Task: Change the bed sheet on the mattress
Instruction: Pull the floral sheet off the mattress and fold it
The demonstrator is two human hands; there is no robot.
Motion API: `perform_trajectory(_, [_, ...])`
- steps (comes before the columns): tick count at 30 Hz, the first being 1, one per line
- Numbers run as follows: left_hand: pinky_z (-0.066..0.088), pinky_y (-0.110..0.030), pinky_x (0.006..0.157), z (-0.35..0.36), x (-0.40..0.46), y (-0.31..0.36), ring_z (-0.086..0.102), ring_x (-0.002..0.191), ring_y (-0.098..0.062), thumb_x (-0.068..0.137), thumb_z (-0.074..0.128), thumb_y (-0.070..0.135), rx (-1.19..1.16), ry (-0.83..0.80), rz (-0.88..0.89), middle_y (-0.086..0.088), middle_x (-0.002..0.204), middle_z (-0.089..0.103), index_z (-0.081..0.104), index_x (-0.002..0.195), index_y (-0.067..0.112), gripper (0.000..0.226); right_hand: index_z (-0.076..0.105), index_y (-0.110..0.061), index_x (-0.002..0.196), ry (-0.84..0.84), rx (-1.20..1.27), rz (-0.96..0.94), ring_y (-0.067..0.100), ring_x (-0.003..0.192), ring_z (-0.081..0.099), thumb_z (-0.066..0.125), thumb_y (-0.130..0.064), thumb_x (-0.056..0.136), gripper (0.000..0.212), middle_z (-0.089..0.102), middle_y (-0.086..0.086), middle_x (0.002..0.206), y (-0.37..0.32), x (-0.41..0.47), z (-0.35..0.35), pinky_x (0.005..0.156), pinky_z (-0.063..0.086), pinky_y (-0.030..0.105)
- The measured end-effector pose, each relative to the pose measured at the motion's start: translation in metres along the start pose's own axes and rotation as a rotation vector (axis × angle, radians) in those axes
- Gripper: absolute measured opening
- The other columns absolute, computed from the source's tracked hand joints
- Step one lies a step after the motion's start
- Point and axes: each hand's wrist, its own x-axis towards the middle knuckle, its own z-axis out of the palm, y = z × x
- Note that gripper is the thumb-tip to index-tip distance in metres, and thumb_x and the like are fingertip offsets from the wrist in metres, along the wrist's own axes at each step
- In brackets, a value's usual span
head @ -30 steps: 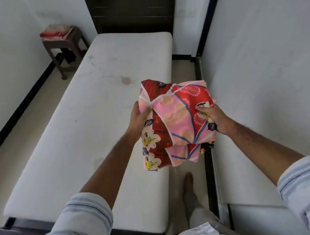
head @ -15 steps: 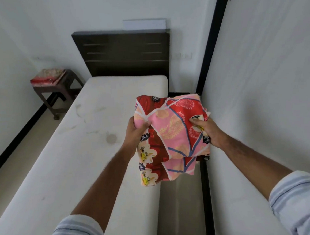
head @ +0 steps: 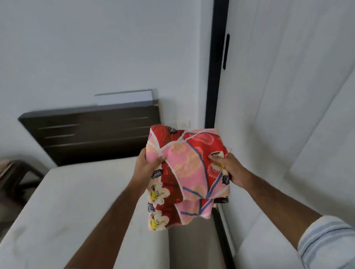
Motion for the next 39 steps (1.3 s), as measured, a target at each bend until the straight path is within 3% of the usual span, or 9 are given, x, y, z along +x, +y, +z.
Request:
perform_trajectory(7, [0.063, -0.041, 0.075, 0.06, 0.2, 0.045, 0.075, 0.097, -0.028, 0.085, 0.078, 0.017, -0.028, -0.116, 0.06, -0.01, 0.118, 0.069, 0.046, 0.134, 0.018, 0.059, 0.058, -0.007, 0.127, 0.09, 0.07, -0.037, 0.035, 0.093, 0.074, 0.074, -0.016, 0.088, 0.043, 0.074, 0.018, 0.11, -0.062, 0.161, -0.058, 0.073, 0.06, 0.041])
perform_trajectory(17, [0.063, -0.041, 0.07, 0.111, 0.403, 0.082, 0.076, 0.088, -0.033, 0.084, 0.079, 0.02, -0.041, -0.18, 0.003, -0.014, 0.107, 0.075, 0.054, 0.13, 0.014, 0.052, 0.063, -0.004, 0.123, 0.116, 0.039, -0.045, 0.04, 0.101, 0.071, 0.077, -0.015, 0.084, 0.043, 0.073, 0.02, 0.112, -0.141, 0.351, -0.108, 0.092, 0.057, 0.053])
perform_trajectory(20, [0.064, -0.042, 0.07, 0.116, 0.449, 0.095, 0.076, 0.085, -0.033, 0.087, 0.074, 0.024, -0.028, -0.239, 0.007, -0.017, 0.106, 0.075, 0.057, 0.127, 0.012, 0.045, 0.065, -0.009, 0.121, 0.123, -0.075, -0.06, 0.036, 0.099, 0.073, 0.088, -0.032, 0.066, 0.063, 0.073, 0.017, 0.112, -0.171, 0.386, -0.114, 0.092, 0.056, 0.053])
perform_trajectory(23, [0.064, -0.043, 0.067, 0.125, 0.493, 0.114, 0.075, 0.079, -0.032, 0.09, 0.07, 0.015, -0.02, -0.282, 0.096, -0.018, 0.102, 0.075, 0.058, 0.121, 0.011, 0.033, 0.064, -0.012, 0.121, 0.111, -0.215, -0.046, 0.031, 0.097, 0.074, 0.083, -0.032, 0.077, 0.052, 0.075, 0.011, 0.109, -0.199, 0.416, -0.123, 0.094, 0.056, 0.052])
perform_trajectory(26, [0.063, -0.039, 0.061, 0.13, 0.535, 0.138, 0.074, 0.072, -0.031, 0.09, 0.065, 0.002, -0.046, -0.372, 0.189, -0.018, 0.097, 0.075, 0.059, 0.12, 0.005, 0.031, 0.064, -0.014, 0.117, 0.129, -0.569, 0.028, 0.024, 0.092, 0.073, 0.075, -0.043, 0.086, 0.044, 0.073, 0.007, 0.109, -0.237, 0.442, -0.127, 0.091, 0.058, 0.042])
perform_trajectory(29, [0.062, -0.038, 0.06, 0.127, 0.57, 0.163, 0.073, 0.072, -0.035, 0.083, 0.072, 0.002, -0.084, -0.462, 0.259, -0.024, 0.1, 0.072, 0.059, 0.121, 0.002, 0.04, 0.064, -0.02, 0.118, 0.179, -1.335, 0.066, 0.02, 0.086, 0.067, 0.064, -0.054, 0.091, 0.043, 0.066, 0.004, 0.108, -0.286, 0.461, -0.115, 0.081, 0.058, 0.036])
perform_trajectory(33, [0.062, -0.045, 0.067, 0.125, 0.605, 0.187, 0.072, 0.084, -0.045, 0.079, 0.073, 0.012, -0.063, -0.56, 0.324, -0.023, 0.107, 0.072, 0.06, 0.125, 0.007, 0.048, 0.061, -0.017, 0.123, 0.506, -2.251, -0.375, 0.027, 0.118, 0.053, 0.055, -0.038, 0.096, 0.035, 0.059, 0.008, 0.125, -0.337, 0.497, -0.102, 0.103, 0.043, 0.044])
perform_trajectory(36, [0.062, -0.05, 0.072, 0.127, 0.622, 0.198, 0.071, 0.088, -0.048, 0.078, 0.074, 0.013, -0.068, -0.599, 0.35, -0.023, 0.11, 0.072, 0.061, 0.125, 0.009, 0.049, 0.061, -0.017, 0.129, 0.495, -2.631, -0.269, 0.028, 0.126, 0.047, 0.061, -0.032, 0.094, 0.039, 0.055, 0.007, 0.132, -0.364, 0.507, -0.113, 0.118, 0.025, 0.05])
perform_trajectory(39, [0.062, -0.045, 0.067, 0.129, 0.627, 0.203, 0.073, 0.085, -0.044, 0.079, 0.074, 0.012, -0.1, -0.614, 0.361, -0.021, 0.108, 0.073, 0.061, 0.124, 0.009, 0.048, 0.065, -0.016, 0.125, 0.452, -2.752, -0.242, 0.026, 0.12, 0.05, 0.059, -0.03, 0.095, 0.033, 0.057, 0.004, 0.126, -0.373, 0.503, -0.123, 0.114, 0.028, 0.044])
